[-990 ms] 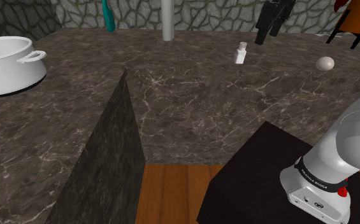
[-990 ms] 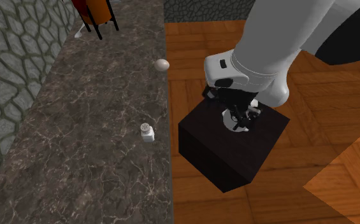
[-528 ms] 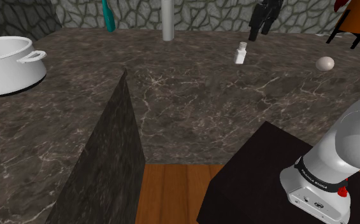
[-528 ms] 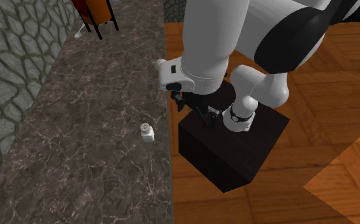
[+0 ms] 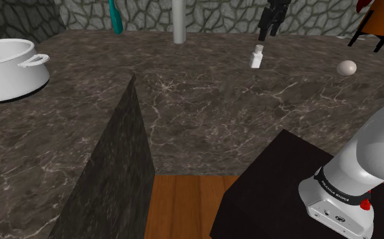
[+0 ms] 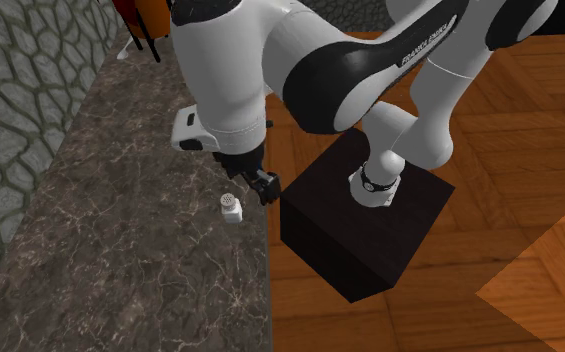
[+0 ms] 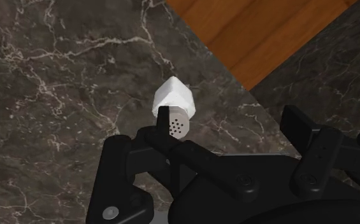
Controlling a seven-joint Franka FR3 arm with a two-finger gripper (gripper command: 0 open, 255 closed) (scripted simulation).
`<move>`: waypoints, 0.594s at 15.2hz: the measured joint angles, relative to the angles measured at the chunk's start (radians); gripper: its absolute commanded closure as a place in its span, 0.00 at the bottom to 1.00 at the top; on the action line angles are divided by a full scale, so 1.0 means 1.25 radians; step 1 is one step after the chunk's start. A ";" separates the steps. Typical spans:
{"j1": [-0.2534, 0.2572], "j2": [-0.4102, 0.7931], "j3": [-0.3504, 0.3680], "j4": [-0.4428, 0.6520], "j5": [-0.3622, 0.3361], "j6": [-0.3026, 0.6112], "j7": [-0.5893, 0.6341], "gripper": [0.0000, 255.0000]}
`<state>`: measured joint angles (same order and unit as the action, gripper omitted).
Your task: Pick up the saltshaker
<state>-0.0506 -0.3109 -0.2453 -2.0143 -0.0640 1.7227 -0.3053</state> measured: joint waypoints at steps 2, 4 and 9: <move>-0.005 0.059 -0.025 0.043 0.013 0.010 -0.038 0.00; -0.009 0.096 -0.039 0.067 0.024 0.017 -0.060 0.00; -0.012 0.105 -0.046 0.024 0.026 0.068 -0.071 0.00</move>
<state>-0.0661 -0.1796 -0.3031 -1.9847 -0.0319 1.8077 -0.3943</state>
